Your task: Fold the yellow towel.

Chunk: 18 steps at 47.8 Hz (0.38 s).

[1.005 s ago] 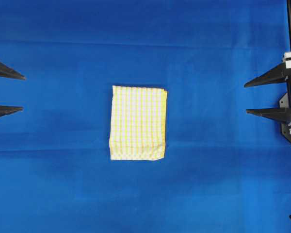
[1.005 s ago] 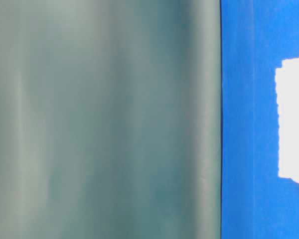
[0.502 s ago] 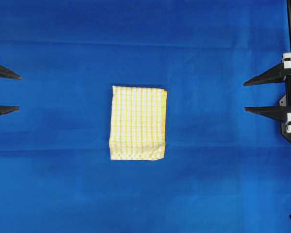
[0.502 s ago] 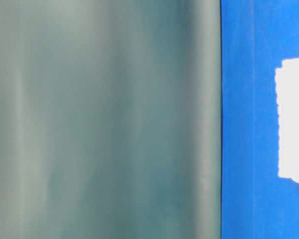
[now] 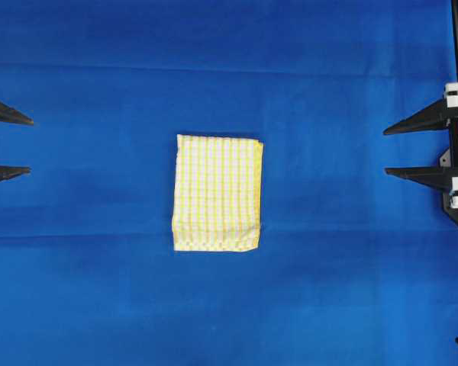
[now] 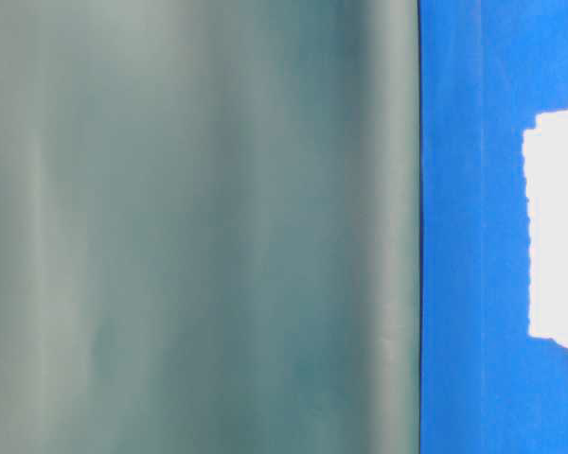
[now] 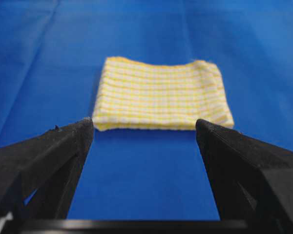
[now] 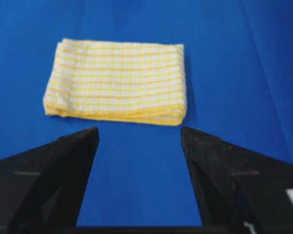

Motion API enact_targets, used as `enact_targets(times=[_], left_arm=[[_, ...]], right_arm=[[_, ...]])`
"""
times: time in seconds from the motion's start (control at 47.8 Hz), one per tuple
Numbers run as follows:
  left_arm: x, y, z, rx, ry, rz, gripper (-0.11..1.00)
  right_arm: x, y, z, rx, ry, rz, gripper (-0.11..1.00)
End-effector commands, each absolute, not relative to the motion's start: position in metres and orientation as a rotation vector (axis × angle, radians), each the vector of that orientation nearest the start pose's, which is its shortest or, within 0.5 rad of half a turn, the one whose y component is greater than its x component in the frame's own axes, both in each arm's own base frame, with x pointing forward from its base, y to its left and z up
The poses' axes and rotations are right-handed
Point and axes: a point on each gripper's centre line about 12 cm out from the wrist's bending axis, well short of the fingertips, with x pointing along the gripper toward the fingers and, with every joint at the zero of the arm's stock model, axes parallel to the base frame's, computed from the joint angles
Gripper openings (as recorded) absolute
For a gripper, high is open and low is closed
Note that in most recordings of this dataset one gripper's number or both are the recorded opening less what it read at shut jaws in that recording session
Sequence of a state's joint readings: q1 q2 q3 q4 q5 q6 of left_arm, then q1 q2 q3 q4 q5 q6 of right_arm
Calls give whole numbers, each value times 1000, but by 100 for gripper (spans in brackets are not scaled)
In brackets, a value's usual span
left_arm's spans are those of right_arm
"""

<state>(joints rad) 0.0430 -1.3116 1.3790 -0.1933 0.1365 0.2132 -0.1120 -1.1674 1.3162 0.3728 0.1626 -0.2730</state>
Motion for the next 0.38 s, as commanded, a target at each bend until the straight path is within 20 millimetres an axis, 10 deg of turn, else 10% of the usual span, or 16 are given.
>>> enact_targets(times=[0.0, 0.356], left_arm=[[142, 4, 223, 13, 189, 19, 81], [141, 3, 225, 13, 189, 15, 81]], right_arm=[[159, -11, 226, 119, 285, -71, 70], [159, -11, 226, 121, 283, -71, 70]])
